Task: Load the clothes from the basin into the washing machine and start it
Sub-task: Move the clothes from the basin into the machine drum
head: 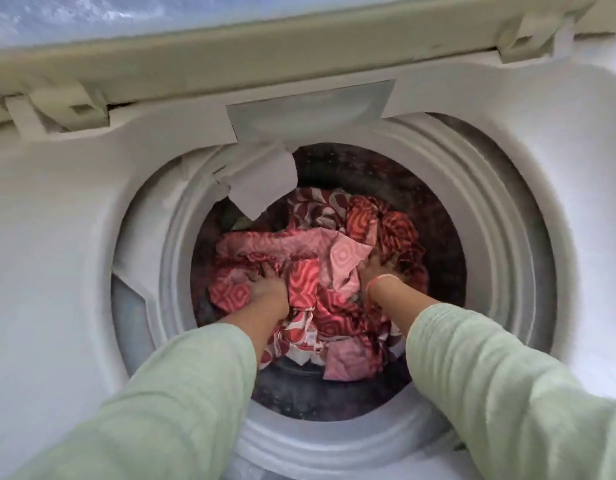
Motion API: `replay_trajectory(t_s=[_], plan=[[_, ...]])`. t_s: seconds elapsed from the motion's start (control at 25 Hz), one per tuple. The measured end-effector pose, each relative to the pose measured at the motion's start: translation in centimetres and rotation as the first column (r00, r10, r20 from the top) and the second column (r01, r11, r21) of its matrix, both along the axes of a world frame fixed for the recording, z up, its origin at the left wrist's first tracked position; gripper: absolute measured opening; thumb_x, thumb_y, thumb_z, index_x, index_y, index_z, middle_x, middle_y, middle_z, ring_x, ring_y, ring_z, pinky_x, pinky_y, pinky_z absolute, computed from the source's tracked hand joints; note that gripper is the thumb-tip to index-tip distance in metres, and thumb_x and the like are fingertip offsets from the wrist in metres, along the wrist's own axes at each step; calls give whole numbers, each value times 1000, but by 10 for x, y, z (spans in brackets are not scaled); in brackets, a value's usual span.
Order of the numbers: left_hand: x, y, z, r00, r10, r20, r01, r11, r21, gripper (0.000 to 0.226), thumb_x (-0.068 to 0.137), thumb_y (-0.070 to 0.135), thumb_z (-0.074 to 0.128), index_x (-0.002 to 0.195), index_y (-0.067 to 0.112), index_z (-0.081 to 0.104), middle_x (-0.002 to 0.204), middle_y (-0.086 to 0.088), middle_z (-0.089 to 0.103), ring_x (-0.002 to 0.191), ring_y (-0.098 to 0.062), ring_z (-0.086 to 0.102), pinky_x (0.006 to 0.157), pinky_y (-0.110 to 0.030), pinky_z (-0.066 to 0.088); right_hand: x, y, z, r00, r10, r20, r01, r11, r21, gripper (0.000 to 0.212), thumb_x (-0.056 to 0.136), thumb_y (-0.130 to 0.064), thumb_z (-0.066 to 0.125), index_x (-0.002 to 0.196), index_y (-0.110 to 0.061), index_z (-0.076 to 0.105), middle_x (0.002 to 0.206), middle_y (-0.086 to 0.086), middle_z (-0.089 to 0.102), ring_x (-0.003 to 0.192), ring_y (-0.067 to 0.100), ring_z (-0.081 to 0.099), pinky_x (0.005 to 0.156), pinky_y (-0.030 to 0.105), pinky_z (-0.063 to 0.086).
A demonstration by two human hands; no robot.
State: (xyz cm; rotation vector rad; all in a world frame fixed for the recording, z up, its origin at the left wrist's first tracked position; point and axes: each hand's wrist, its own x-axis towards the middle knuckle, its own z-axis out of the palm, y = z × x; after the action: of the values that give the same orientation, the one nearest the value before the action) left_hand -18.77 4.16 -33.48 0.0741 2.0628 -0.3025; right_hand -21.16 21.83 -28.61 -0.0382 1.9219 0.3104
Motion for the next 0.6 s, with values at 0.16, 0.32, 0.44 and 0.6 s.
replay_trajectory(t_s=[0.16, 0.32, 0.44, 0.6], plan=[[-14, 1, 45, 983, -65, 170, 50, 995, 90, 114, 62, 34, 86, 148, 10, 14, 151, -16, 28, 131, -34, 40, 106, -42, 39, -16, 2, 32, 993, 108, 53, -102, 989, -109, 87, 77, -29, 74, 146, -8, 26, 151, 14, 30, 134, 33, 38, 107, 43, 38], [-19, 0, 146, 997, -69, 34, 53, 941, 334, 80, 72, 36, 78, 138, 11, 41, 137, -10, 49, 120, -28, 51, 99, -36, 44, -23, -2, 126, 959, -77, -273, -45, 909, -415, 50, 82, -24, 63, 130, -13, 52, 125, 12, 59, 115, 28, 57, 93, 33, 49], [3, -20, 244, 954, 94, -285, 111, 770, 629, 57, 80, 47, 65, 128, 24, 49, 125, 1, 58, 112, -20, 56, 90, -34, 47, 17, -17, 221, 823, -380, -422, -28, 715, -698, 59, 86, -32, 63, 140, -20, 42, 135, 6, 51, 117, 22, 53, 97, 31, 44], [83, -96, 336, 606, 614, -506, 257, 451, 855, 19, 84, 44, 57, 97, 31, 61, 97, 21, 64, 94, 2, 59, 84, -20, 46, 89, -68, 290, 715, -610, -343, -66, 429, -901, 49, 85, -35, 66, 131, -25, 52, 130, -5, 55, 115, 8, 54, 99, 32, 46]])
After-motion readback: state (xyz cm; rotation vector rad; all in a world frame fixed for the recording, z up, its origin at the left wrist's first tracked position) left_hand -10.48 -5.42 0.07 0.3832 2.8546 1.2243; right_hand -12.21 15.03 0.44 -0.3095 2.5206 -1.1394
